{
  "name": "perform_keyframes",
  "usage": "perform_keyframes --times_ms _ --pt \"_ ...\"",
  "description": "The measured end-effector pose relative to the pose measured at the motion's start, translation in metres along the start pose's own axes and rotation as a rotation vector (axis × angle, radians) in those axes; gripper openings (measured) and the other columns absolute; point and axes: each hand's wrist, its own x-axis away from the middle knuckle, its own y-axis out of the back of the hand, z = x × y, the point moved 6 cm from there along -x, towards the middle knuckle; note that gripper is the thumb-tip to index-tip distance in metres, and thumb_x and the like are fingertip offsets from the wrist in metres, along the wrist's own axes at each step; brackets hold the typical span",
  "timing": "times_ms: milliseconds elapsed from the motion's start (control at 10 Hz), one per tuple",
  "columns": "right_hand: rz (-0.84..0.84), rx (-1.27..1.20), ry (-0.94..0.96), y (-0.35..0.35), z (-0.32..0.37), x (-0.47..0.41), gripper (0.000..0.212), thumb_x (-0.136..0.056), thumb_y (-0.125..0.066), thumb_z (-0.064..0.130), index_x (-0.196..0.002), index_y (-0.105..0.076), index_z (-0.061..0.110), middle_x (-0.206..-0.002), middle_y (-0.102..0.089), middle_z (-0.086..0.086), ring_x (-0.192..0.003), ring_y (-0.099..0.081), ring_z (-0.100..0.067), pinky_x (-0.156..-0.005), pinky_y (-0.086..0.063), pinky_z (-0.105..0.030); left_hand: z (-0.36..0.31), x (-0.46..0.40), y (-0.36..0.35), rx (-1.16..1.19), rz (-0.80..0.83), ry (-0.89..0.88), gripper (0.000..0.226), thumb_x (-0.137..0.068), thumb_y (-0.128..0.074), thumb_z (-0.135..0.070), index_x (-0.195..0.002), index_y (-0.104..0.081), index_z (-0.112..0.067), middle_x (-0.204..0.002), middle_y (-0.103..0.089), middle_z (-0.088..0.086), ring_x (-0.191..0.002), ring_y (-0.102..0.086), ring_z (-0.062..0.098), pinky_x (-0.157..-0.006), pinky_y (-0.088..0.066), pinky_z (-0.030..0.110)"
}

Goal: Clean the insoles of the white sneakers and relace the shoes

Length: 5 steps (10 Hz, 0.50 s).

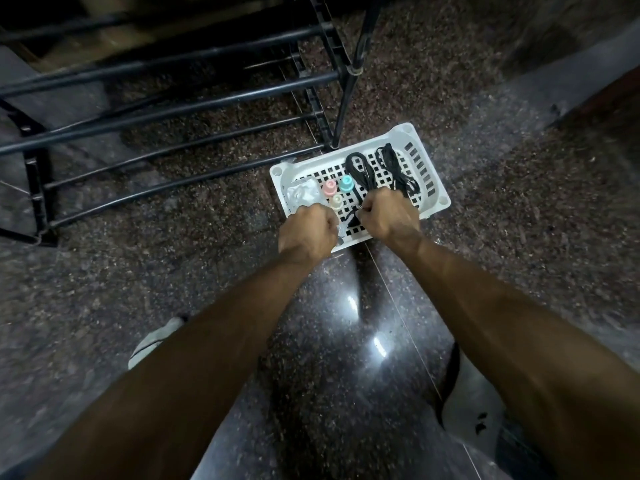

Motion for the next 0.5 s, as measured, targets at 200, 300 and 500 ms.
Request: perform_keyframes --times_ms 200,300,500 --pt "-0.018 0.058 0.046 0.001 -0.003 0.003 0.016 -0.089 -0.065 0.034 -0.097 -0.07 0.021 -0.09 -0.071 -0.001 -0.072 -0.061 -0.018 -0.065 -0.047 -0.026 -0.015 0.005 -0.002 -0.396 -0.041 -0.144 0.016 -0.099 -0.048 -0.02 -0.104 -0.063 -0.019 -0.102 -0.067 0.005 -0.081 -0.055 0.021 -0.067 -0.043 0.031" --pt "0.0 0.058 0.108 0.002 -0.003 0.007 0.02 -0.09 -0.065 0.034 -0.106 -0.066 0.021 -0.092 -0.069 0.0 -0.074 -0.062 -0.017 -0.068 -0.051 -0.028 -0.018 0.012 -0.001 -0.511 -0.046 -0.169 0.02 -0.099 -0.044 -0.016 -0.105 -0.062 -0.018 -0.103 -0.066 0.006 -0.083 -0.057 0.024 -0.066 -0.038 0.032" --pt "-0.034 0.023 0.171 0.01 -0.006 0.019 0.022 -0.096 -0.056 0.034 -0.109 -0.062 0.018 -0.087 -0.067 -0.005 -0.074 -0.063 -0.023 -0.068 -0.055 -0.035 -0.014 0.026 0.004 -0.404 -0.01 -0.238 0.021 -0.1 -0.044 -0.022 -0.111 -0.062 -0.02 -0.102 -0.064 0.003 -0.082 -0.058 0.021 -0.069 -0.046 0.032"
